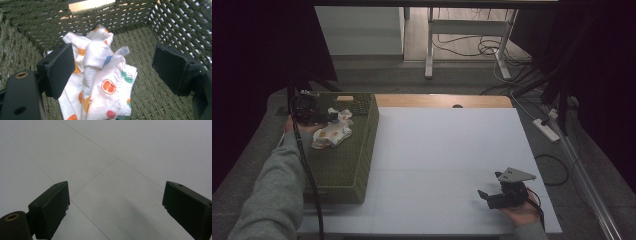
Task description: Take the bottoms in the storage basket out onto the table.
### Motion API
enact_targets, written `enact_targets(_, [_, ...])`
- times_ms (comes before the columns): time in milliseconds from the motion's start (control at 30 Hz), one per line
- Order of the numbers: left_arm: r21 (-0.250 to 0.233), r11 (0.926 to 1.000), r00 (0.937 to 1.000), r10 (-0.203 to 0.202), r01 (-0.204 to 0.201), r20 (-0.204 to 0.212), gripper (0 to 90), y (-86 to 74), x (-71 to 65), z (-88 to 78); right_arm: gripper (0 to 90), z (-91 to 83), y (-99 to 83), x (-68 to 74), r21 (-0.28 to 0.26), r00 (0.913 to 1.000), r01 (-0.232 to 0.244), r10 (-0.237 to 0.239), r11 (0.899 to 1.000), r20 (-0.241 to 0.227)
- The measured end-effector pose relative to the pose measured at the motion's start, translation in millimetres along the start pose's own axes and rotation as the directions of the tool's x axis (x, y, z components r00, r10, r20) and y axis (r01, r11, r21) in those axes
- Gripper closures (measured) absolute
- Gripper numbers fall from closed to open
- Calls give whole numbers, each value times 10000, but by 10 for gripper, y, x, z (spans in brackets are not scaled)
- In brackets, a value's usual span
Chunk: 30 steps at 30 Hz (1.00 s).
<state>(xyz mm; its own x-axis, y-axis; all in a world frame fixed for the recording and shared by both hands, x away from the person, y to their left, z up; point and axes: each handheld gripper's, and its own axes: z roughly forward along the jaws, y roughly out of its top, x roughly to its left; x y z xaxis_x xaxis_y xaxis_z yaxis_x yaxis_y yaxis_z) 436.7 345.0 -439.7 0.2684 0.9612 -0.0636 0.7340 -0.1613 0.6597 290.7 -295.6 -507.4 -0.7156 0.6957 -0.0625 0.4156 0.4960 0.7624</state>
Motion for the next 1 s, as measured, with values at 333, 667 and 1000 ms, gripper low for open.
enact_targets(333, [89, 9999, 9998, -63, 65, -193, 181, -21, 31, 77, 79, -5, -2, 1, 21, 10000, -12, 12, 10000, -3])
enact_targets(667, [466, 9989, 9994, -21, 37, -332, 175, -36, 37, 162, 79, -2, -4, 8, 101, 10000, 34, -34, 9999, -33])
enact_targets(1000, [730, 9973, 9986, -56, 95, -533, 173, -48, 46, 232, 79, 3, -6, 14, 147, 10000, 53, -52, 9999, -73])
